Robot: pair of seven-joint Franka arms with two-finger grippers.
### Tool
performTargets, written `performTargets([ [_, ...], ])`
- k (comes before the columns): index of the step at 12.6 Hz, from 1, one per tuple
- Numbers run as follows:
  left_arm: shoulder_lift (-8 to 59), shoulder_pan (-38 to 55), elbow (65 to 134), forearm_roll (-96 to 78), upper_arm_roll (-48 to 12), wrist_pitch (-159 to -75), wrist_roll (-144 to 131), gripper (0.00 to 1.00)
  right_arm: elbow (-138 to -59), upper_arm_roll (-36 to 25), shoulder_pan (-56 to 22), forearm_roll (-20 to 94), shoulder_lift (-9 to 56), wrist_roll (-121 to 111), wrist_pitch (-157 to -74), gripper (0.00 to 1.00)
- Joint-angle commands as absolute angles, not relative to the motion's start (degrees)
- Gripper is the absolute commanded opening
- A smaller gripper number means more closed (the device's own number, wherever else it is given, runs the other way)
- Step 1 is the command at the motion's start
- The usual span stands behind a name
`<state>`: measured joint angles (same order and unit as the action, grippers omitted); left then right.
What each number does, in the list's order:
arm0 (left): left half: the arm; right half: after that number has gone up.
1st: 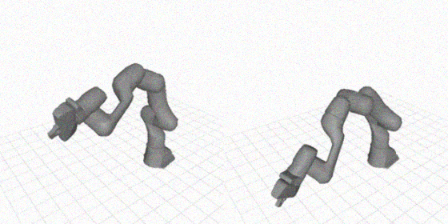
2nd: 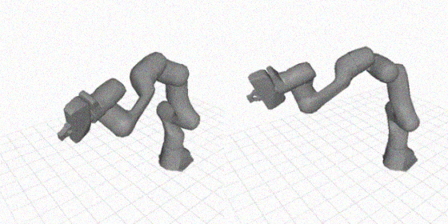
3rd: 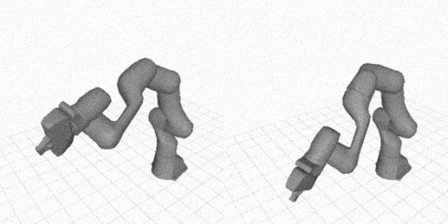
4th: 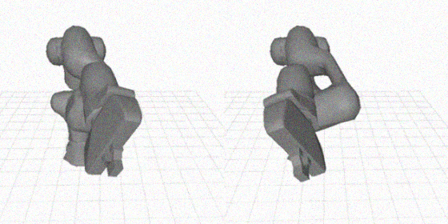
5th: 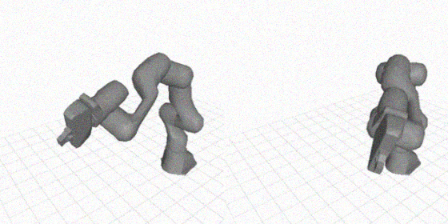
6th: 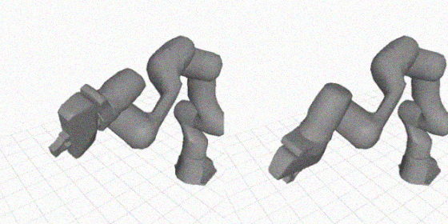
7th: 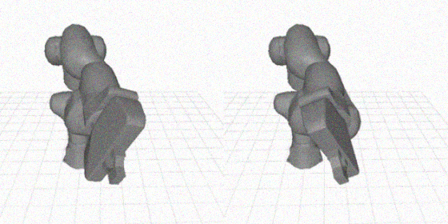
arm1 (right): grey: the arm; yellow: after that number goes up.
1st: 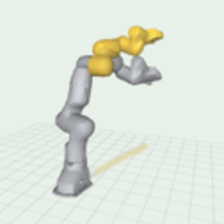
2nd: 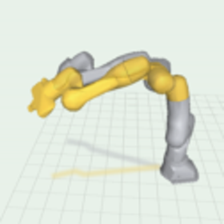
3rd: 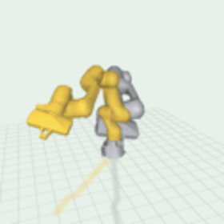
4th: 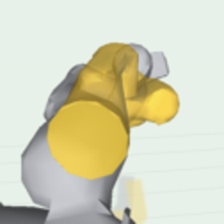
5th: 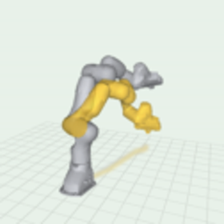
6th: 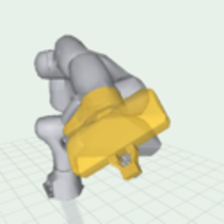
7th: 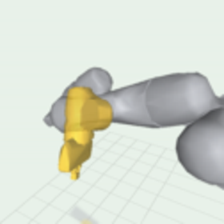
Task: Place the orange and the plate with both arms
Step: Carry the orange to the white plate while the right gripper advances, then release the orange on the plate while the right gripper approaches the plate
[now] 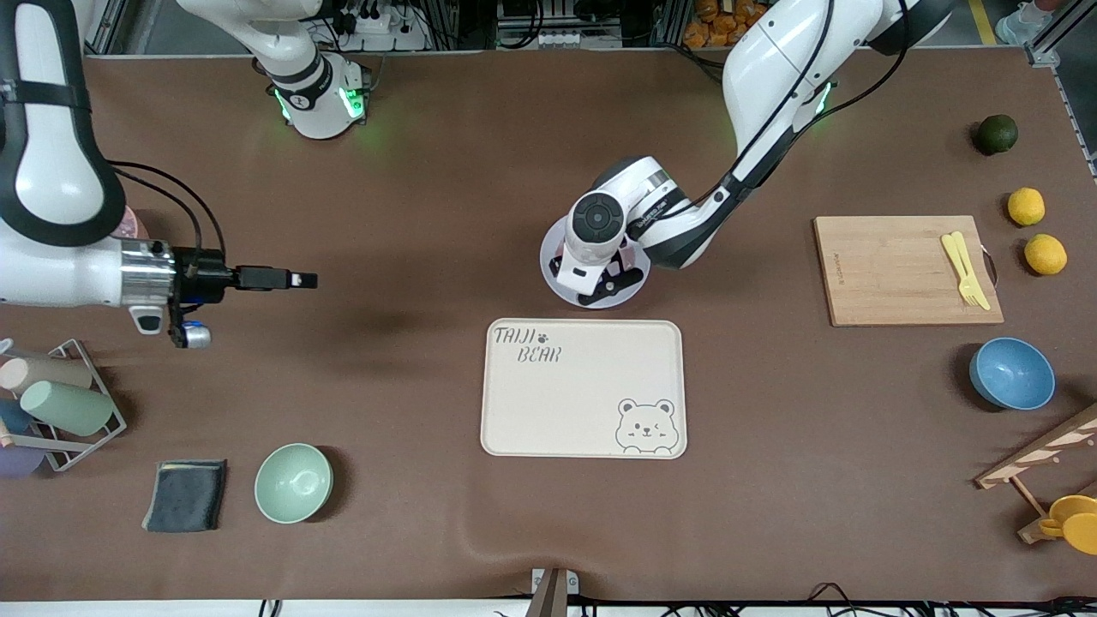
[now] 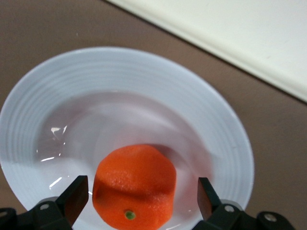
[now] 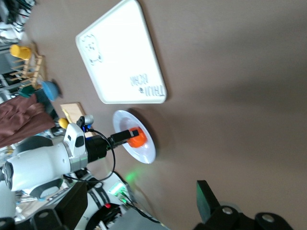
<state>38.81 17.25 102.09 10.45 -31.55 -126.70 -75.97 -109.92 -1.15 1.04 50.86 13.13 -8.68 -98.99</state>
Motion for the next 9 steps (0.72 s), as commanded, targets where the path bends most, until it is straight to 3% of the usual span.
performTargets([
  [1,30.6,15.3,102.2,12.1,-31.6,-123.3,-77.1,1.00,-113.0,-1.1,-2.2,56.5,14.5,-11.6,-104.6,1.00],
  [5,17.3,4.4,101.1,12.0,-32.0,-120.1,-68.3,1.00,-118.4,-1.1,-8.1,65.8,16.5,-17.6,-112.0,1.00],
  [9,15.1,-2.8,93.6,12.1,-31.8,-111.5,-50.2,1.00,-119.4,-1.1,-10.5,73.8,22.1,-24.5,-111.7,1.00],
])
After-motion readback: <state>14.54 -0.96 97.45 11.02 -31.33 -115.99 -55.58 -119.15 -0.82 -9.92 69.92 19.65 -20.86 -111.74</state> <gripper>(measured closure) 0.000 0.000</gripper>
